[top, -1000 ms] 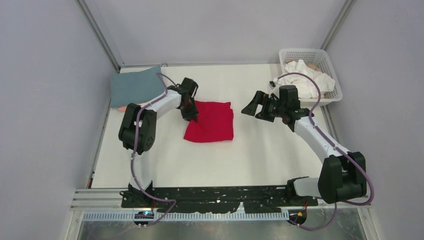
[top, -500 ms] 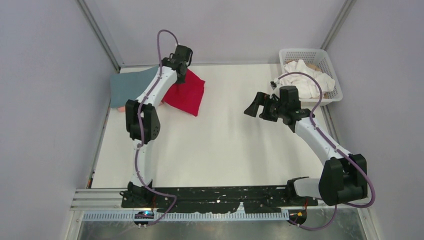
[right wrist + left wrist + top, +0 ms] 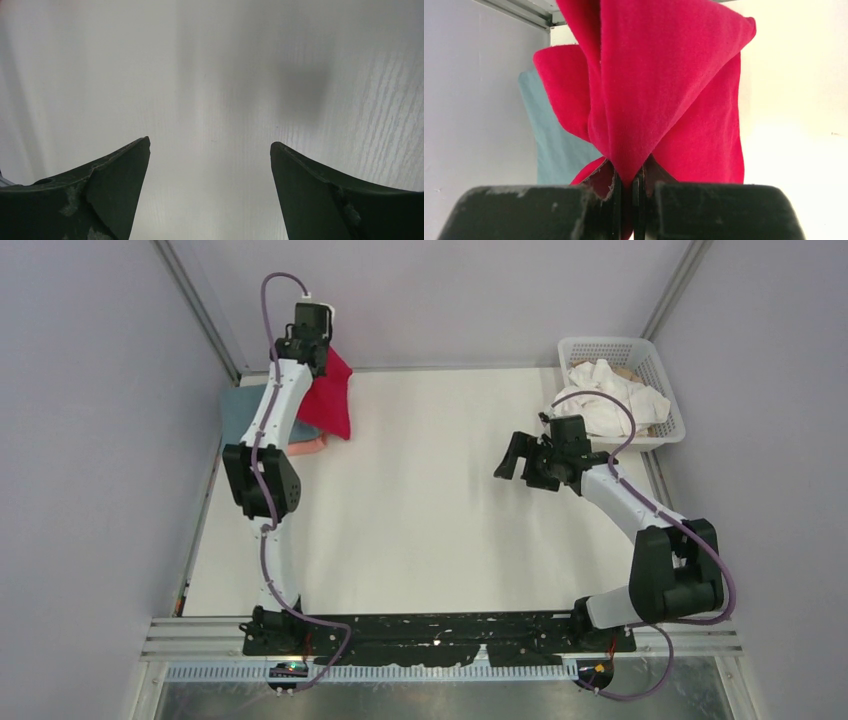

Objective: Fold and stack the t-shirts
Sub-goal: Put the neatly folded tshirt into the corner of the board with the left arm

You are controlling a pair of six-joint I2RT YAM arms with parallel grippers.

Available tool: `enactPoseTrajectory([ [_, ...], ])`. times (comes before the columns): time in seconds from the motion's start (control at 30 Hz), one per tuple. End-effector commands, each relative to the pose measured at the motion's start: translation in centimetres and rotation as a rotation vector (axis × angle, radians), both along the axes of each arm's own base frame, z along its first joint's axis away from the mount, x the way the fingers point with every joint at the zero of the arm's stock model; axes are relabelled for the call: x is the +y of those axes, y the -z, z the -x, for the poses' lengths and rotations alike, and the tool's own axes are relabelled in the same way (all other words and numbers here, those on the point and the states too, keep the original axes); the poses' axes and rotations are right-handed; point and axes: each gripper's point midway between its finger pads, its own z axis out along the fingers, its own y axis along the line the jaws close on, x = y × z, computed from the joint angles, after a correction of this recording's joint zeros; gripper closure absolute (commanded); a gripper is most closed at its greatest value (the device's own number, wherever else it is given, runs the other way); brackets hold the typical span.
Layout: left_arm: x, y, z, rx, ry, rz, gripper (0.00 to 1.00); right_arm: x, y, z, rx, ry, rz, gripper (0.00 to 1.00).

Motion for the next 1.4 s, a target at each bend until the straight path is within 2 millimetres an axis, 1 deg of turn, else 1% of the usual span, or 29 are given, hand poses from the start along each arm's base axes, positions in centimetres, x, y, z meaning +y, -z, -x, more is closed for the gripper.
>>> enactPoseTrajectory([
  [0.0,-0.4,-6.9,0.1,-0.165,0.039,0.029,1.00,-0.5,-0.2,-1.1,0.005,0.024,0.023,0.05],
  [0.1,-0.1,-8.8,0.8,-0.200,0.025,0.034,1.00,-0.4,0.0,-1.1,0.014,0.024,0.022,0.05],
  [0.27,0.1,-13.0,1.8,-0.284,0.013,0.063,1.00,-0.4,0.0,-1.1,0.016,0.026,0.020,0.05],
  [0.33,0.2,-14.1,2.2,-0.301,0.015,0.061,1.00,-0.3,0.1,-1.1,0.019,0.026,0.021,0.05],
  [0.43,0.4,-14.8,2.7,-0.311,0.024,0.062,1.00,-0.4,0.2,-1.0,0.026,0.026,0.025,0.05],
  [0.5,0.3,-14.6,2.7,-0.304,0.036,0.075,1.00,-0.5,0.4,-0.9,0.034,0.028,0.029,0.05],
  [0.6,0.9,-13.5,2.5,-0.281,0.018,0.078,1.00,-0.6,0.5,-0.9,0.039,0.032,0.033,0.05],
  [0.67,1.3,-12.3,2.2,-0.257,0.004,0.095,1.00,-0.7,0.6,-0.9,0.044,0.038,0.039,0.05],
  [0.8,3.1,-9.3,1.3,-0.202,-0.033,0.130,1.00,-1.0,1.0,-0.8,0.059,0.047,0.053,0.05],
  [0.93,5.4,-6.5,0.4,-0.158,-0.058,0.134,1.00,-1.3,1.2,-0.8,0.070,0.052,0.073,0.05],
  [0.97,5.6,-5.6,0.1,-0.141,-0.052,0.142,1.00,-1.3,1.3,-0.8,0.073,0.053,0.077,0.05],
  [1.03,7.9,-3.8,-0.2,-0.111,-0.081,0.156,1.00,-1.6,1.3,-0.9,0.074,0.059,0.094,0.05],
  [1.13,9.7,-0.6,-0.4,-0.040,-0.099,0.149,1.00,-2.2,1.3,-0.9,0.077,0.073,0.124,0.05],
  [1.23,11.6,2.0,-0.4,0.013,-0.130,0.146,1.00,-2.6,1.1,-1.1,0.074,0.085,0.151,0.05],
  [1.37,14.5,3.5,-0.3,0.027,-0.196,0.154,1.00,-2.6,0.9,-1.3,0.071,0.089,0.146,0.05],
])
